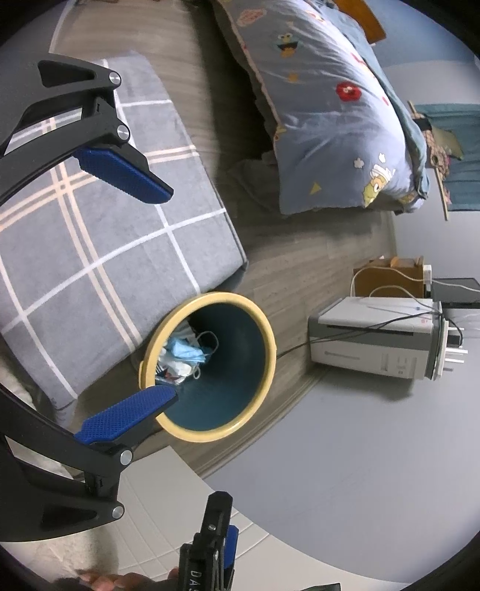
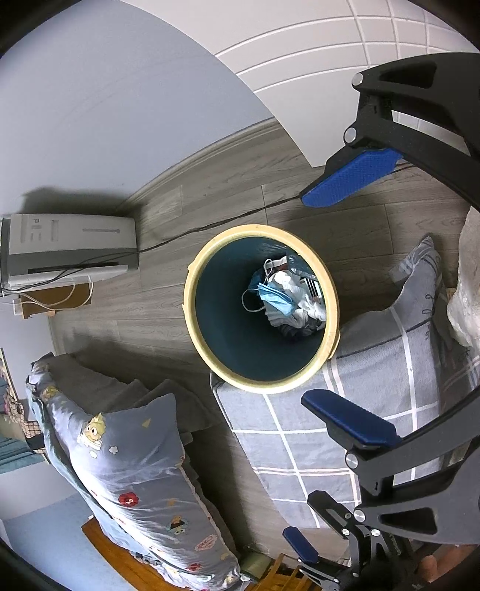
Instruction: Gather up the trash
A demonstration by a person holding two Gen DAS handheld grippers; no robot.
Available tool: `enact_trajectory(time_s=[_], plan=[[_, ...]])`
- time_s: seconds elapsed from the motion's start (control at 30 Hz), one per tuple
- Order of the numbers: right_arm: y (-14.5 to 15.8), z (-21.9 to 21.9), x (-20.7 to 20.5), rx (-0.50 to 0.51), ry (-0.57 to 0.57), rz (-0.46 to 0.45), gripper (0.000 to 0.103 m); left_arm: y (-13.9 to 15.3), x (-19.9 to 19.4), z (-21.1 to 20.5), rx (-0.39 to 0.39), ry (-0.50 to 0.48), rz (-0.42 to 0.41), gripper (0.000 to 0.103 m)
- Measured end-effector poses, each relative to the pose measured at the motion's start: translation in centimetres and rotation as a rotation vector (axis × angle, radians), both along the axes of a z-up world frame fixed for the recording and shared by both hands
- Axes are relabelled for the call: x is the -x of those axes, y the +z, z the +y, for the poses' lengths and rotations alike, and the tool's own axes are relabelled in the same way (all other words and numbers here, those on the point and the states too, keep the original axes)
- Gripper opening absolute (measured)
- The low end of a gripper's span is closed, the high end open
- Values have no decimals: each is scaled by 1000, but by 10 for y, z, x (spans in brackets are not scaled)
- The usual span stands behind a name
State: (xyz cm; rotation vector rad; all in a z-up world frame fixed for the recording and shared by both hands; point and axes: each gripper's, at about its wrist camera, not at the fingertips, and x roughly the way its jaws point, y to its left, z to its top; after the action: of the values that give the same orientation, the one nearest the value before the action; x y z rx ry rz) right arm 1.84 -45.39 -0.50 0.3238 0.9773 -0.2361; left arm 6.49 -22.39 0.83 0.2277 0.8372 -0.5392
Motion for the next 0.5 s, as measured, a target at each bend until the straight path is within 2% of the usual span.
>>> enact_trajectory(time_s=[0.5], plan=[[2, 2, 1, 15, 0, -3, 97, 3, 4, 2, -7, -3, -14, 98]])
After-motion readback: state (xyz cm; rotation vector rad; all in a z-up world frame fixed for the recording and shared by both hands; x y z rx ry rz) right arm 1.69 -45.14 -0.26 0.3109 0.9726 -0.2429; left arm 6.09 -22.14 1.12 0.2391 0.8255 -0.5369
